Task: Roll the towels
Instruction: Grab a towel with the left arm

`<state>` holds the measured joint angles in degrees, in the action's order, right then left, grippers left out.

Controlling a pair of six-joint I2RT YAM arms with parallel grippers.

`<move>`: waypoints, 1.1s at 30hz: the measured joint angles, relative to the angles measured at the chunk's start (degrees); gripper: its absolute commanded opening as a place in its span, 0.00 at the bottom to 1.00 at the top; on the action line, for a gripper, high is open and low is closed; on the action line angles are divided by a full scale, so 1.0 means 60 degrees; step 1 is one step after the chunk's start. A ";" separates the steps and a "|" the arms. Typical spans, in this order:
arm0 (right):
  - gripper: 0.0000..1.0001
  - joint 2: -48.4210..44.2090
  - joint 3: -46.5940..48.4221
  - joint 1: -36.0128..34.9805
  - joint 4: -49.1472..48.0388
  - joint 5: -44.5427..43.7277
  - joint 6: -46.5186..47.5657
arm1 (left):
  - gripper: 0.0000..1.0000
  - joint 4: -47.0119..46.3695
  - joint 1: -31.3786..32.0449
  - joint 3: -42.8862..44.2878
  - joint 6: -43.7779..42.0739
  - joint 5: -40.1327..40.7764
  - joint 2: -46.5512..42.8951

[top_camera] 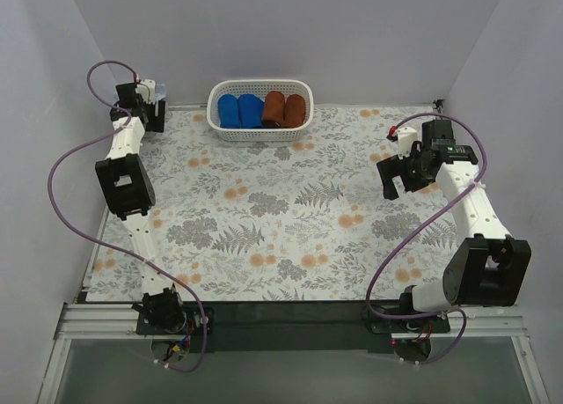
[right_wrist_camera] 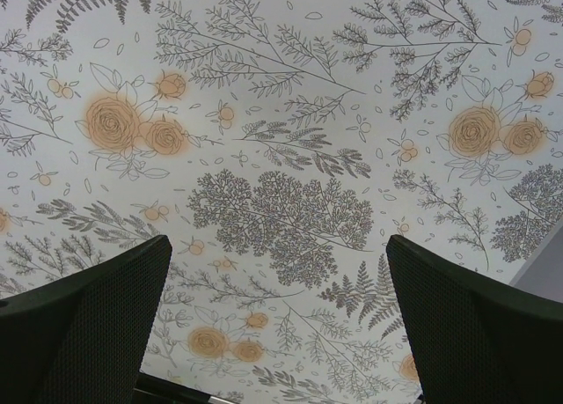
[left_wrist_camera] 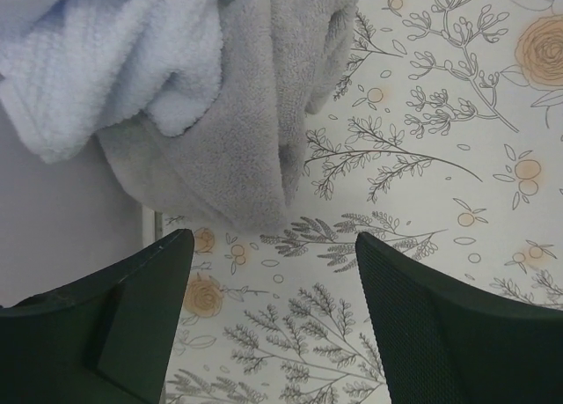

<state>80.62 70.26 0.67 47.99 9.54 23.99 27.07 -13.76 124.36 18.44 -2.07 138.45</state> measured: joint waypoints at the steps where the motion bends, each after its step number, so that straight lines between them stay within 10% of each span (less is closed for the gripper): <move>1: 0.98 0.0004 0.0000 0.0000 0.0004 0.0000 0.0000 | 0.68 -0.0055 0.0000 0.0000 0.0011 0.0025 0.0149; 10: 0.98 0.0284 0.0004 0.0000 0.0069 -0.0069 -0.0022 | 0.49 -0.0528 0.0000 0.0466 0.0423 0.0605 0.1432; 17: 0.98 0.0342 0.0007 0.0000 0.0211 -0.0066 -0.0135 | 0.00 -0.0885 -0.0004 0.0922 0.0466 0.1075 0.1548; 33: 0.99 0.0295 0.0080 0.0000 0.0270 0.0437 -0.0226 | 0.00 -0.1297 -0.0018 0.1483 0.1395 0.0117 -0.0841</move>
<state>82.39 70.74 0.67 49.60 12.16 22.63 19.29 -13.87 133.25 26.81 -1.37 133.40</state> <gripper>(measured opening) 0.985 0.028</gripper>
